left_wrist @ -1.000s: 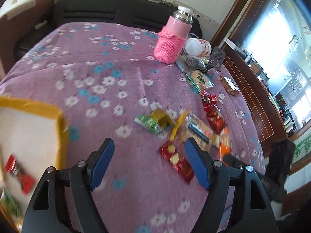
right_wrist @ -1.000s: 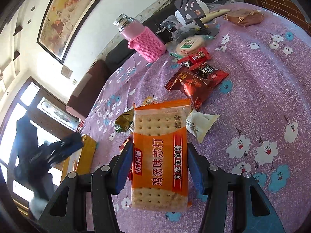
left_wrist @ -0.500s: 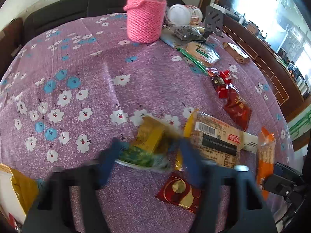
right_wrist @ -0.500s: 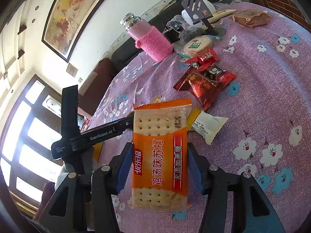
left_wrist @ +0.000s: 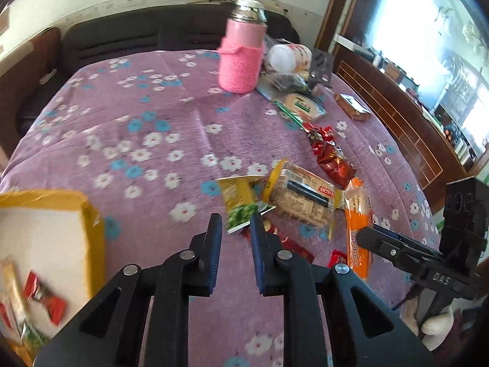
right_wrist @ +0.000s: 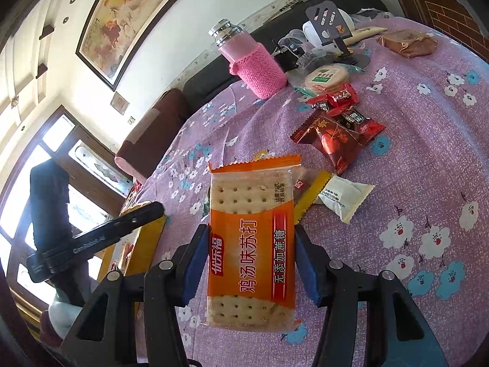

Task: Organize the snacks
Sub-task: 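Carry the cracker pack to the tray while left tool grasps green-yellow packet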

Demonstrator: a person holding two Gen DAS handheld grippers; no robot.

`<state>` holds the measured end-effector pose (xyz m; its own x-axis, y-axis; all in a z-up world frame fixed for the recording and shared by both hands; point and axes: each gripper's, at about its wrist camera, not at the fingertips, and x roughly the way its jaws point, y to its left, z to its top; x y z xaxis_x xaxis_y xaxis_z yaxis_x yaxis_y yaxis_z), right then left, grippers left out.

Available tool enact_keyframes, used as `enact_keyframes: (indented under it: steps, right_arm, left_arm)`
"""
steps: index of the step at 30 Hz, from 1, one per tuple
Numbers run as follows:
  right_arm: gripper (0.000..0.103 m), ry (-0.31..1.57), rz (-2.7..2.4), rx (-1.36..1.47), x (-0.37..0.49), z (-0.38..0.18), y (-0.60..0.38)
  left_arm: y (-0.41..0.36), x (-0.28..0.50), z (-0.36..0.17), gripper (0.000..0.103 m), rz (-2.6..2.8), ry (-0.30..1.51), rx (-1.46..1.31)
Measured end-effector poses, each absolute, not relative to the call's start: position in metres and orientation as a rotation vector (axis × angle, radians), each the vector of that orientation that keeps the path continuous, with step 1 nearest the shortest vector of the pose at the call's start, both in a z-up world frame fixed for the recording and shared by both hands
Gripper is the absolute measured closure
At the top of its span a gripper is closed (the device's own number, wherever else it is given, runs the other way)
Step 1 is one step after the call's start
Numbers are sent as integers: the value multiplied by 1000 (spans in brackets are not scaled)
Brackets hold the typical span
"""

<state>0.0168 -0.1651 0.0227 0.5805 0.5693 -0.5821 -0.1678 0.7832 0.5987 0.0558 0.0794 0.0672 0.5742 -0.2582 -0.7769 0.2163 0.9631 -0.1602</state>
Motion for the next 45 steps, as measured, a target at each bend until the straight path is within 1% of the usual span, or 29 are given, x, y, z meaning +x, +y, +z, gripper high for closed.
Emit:
enact_keyframes:
  steps: [1,3,4,7,8,9,11,15,17,18,19,20,22,23,24,25,33,39,42,45]
  right_arm:
    - [47,852,449,521,16,22,-165]
    - [47,858,446,523,16,20,-165]
    - [47,861,448,527,17,20,-166]
    - [47,863,450,547,19,20,-169]
    - [47,866,454,558,21,19,-171]
    - [47,873,458,573,22,17,-172]
    - [47,884,473,603,25,15,-174]
    - [47,899,495,616,28,14,-174]
    - [48,907,518,627,28,13,-171]
    - [48,911,526,622,28,13,-169]
    - [48,913,528,614,28,13,-167]
    - [48,915,529,605,28,13,-165]
    - [48,916,537,594,27,13,-161]
    - [48,914,539,586,26,13,-159]
    - [48,910,536,576,25,14,-158]
    - [48,905,532,562,24,15,-157]
    - [48,873,544,522,16,21,-151]
    - [48,867,587,504,10,28,-138]
    - [48,892,639,489,5,39,-116]
    - [48,926,712,475,-1,53,-83]
  left_arm:
    - [82,56,66,82,-279,923,-64]
    - [84,60,56,55,-272,941,-91]
    - [83,63,51,51,-268,949,-106]
    - [77,75,38,50,-267,975,-152]
    - [73,81,34,48,-254,981,-154]
    - [70,85,31,43,-243,982,-152]
    - [60,98,23,38,-230,984,-133]
    - [42,119,7,38,-228,1016,-78]
    - [28,120,5,38,-207,1009,30]
    - [19,118,4,42,-194,1009,101]
    - [15,114,4,48,-205,1000,129]
    - [15,111,6,61,-222,998,127]
    - [23,104,11,62,-229,999,86]
    - [27,99,14,65,-226,987,72]
    - [30,95,16,71,-224,981,63]
    - [36,89,20,73,-220,971,44]
    - [101,30,68,72,-201,872,-131]
    - [178,-37,103,72,-124,777,-270]
    - [216,-68,104,72,-49,758,-314]
    - [244,-86,92,72,2,779,-368]
